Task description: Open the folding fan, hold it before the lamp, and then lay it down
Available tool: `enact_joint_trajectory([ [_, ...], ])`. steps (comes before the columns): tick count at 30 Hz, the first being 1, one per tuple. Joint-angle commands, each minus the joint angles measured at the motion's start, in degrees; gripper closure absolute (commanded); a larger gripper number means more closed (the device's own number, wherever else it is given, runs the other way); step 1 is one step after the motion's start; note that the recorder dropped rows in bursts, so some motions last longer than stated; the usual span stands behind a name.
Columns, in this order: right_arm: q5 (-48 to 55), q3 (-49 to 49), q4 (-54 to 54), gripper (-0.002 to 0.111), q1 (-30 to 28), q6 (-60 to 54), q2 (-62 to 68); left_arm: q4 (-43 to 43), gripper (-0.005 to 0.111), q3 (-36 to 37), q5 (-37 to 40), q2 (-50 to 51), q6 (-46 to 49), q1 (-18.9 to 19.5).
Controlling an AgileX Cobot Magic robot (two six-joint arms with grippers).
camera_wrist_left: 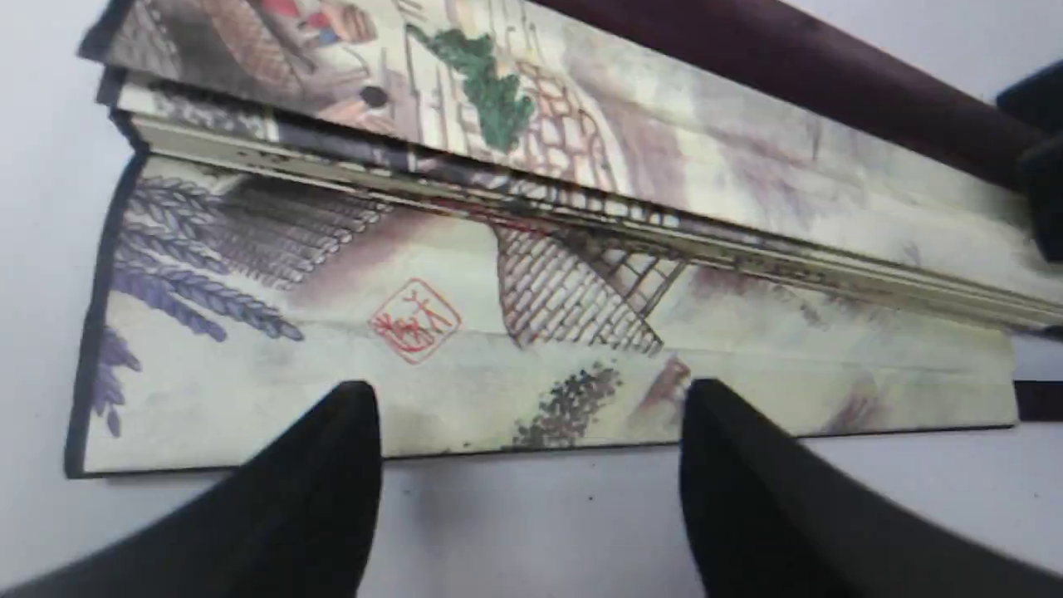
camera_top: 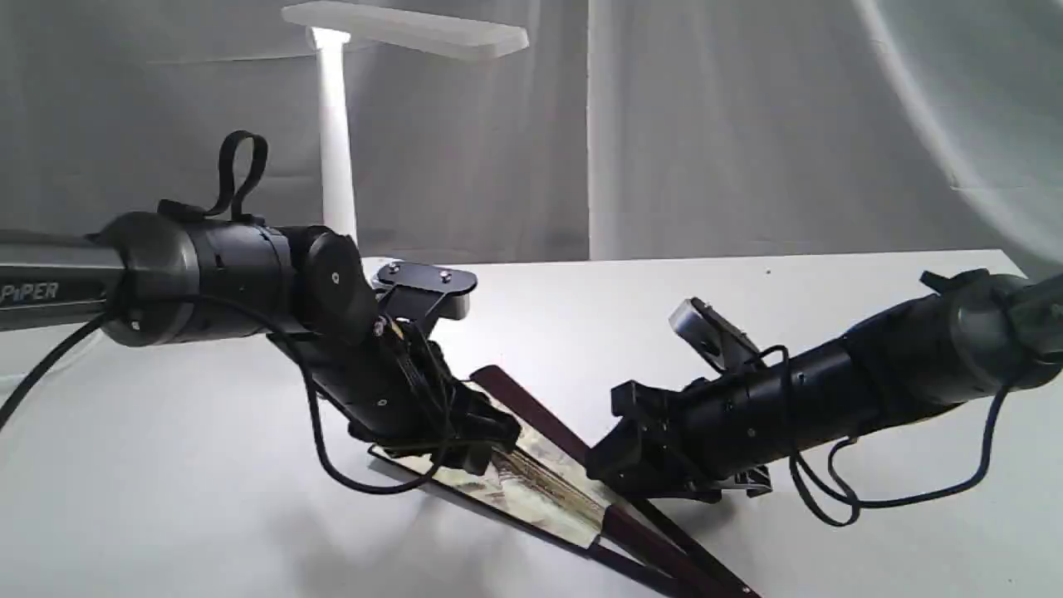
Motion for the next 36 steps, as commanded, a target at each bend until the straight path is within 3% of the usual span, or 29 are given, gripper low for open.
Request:
enact_joint_trajectory([
  [1,2.54,-0.15,-2.21,0.063,-0.07,1.18,-0.18,0.39,0.054,0.0,0.04,0.16,-1.02,-0.21],
  [12,11.1,0.67,-1.45,0.063,0.4,4.93,-0.18,-0.04,0.055,0.0,-3.72,2.93,-0.9,-0.21],
  [18,9.01,1.88,-0.06,0.063,1.05,1.73,-0.18,-2.96,0.055,0.0,-5.46,3.64,0.39,-0.21],
  [22,5.64,1.78,6.74,0.063,1.05,-4.96,-0.18,-7.2,0.055,0.0,-4.55,3.88,6.95,-0.21],
  [27,4.44,1.78,13.41,0.063,1.05,-10.09,-0.18,-7.32,0.055,0.0,-4.05,4.05,7.17,-0.21],
  [36,0.67,1.78,14.26,0.064,2.27,-10.57,-0.18,-7.32,0.055,0.0,-4.41,4.29,7.17,-0.21],
])
